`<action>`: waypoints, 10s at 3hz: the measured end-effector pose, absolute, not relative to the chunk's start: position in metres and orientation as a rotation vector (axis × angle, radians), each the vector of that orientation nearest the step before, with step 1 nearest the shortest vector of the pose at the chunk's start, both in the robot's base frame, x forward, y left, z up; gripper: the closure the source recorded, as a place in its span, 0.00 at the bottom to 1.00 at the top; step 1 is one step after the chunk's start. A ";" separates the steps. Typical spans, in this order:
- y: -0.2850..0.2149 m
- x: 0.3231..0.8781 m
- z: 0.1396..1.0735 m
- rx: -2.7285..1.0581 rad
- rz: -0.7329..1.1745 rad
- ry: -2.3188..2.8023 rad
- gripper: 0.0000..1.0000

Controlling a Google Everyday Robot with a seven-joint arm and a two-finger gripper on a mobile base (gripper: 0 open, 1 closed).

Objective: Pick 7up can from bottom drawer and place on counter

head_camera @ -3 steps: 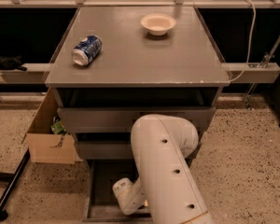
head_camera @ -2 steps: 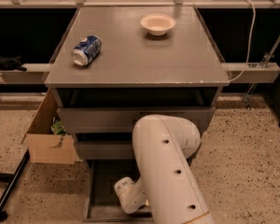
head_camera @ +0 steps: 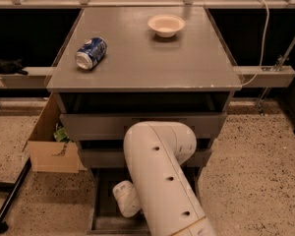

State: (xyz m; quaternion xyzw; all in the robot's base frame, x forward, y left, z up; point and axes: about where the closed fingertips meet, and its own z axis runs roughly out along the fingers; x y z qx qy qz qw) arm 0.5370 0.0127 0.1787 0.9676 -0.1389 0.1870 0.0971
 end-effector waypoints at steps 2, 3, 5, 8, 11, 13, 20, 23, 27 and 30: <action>0.012 0.532 0.177 2.870 0.550 -0.409 0.00; 0.005 0.536 0.166 2.835 0.559 -0.406 0.00; -0.003 0.550 0.158 2.794 0.572 -0.393 0.00; 0.000 0.539 0.136 2.875 0.466 -0.428 0.26; 0.000 0.539 0.136 2.875 0.466 -0.428 1.00; -0.005 0.540 0.134 2.872 0.448 -0.442 1.00; -0.135 0.481 0.239 2.876 0.419 -0.381 1.00; -0.143 0.482 0.269 2.887 0.403 -0.319 1.00; -0.245 0.388 0.440 2.733 0.677 -0.460 1.00; -0.359 0.216 0.542 2.416 0.737 -0.798 1.00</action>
Offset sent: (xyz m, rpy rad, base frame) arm -0.0063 -0.0098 -0.0218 -0.0338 0.0187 -0.0062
